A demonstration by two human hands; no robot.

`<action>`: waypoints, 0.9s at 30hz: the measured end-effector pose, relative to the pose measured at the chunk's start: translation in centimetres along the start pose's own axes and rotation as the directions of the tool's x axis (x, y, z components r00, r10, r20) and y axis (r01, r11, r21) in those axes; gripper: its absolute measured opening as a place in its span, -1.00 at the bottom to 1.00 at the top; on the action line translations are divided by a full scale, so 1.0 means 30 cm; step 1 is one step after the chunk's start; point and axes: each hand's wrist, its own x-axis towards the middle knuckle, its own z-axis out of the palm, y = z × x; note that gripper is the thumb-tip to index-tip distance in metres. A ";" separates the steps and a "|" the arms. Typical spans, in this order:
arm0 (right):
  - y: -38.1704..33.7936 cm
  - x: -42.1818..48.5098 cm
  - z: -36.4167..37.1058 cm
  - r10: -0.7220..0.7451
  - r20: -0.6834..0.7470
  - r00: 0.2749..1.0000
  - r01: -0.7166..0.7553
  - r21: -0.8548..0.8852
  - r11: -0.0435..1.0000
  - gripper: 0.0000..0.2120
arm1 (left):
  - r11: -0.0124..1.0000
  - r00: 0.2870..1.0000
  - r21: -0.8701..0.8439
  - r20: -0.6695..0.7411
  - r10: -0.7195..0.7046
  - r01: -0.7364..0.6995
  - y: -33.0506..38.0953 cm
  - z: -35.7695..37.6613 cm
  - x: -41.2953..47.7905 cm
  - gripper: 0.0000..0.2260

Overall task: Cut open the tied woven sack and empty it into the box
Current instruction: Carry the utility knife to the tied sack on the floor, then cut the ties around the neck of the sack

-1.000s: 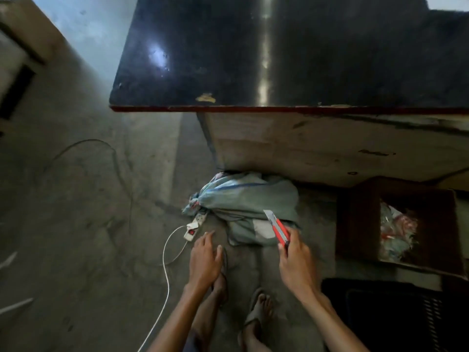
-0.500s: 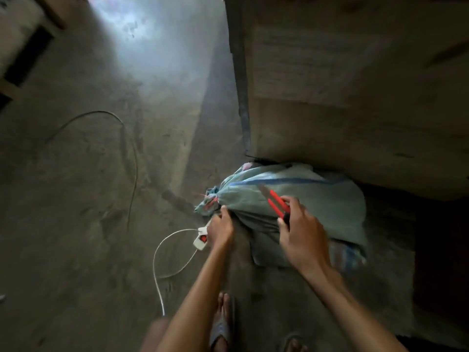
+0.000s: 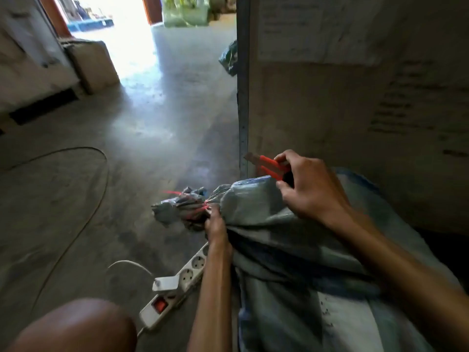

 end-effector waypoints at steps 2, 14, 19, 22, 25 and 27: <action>0.014 -0.054 -0.073 -0.016 -0.092 0.996 0.017 0.013 1.000 -0.65 | 0.974 0.974 0.034 0.046 0.220 -0.222 0.073 0.076 -0.184 -0.81; 0.052 -0.455 -0.639 0.285 -0.625 0.727 -0.191 0.214 0.958 -0.66 | 0.298 0.516 0.491 0.400 0.757 -0.819 0.287 0.431 -0.816 -0.20; 0.080 -0.522 -0.681 0.412 -0.666 0.622 -0.279 0.303 0.911 -0.64 | 0.571 0.582 0.221 0.562 0.588 -0.790 0.462 0.500 -0.909 -0.50; 0.073 -0.527 -0.693 0.442 -0.650 0.618 -0.211 0.404 0.890 -0.59 | 0.667 0.590 0.144 0.625 0.511 -0.731 0.527 0.518 -0.923 -0.52; 0.044 -0.506 -0.689 0.445 -0.640 0.626 -0.156 0.457 0.876 -0.60 | 0.833 0.645 0.126 0.698 0.312 -0.539 0.535 0.524 -0.902 -0.64; 0.020 -0.483 -0.668 0.400 -0.639 0.657 -0.153 0.407 0.901 -0.68 | 0.898 0.620 0.114 0.759 0.196 -0.424 0.541 0.512 -0.914 -0.71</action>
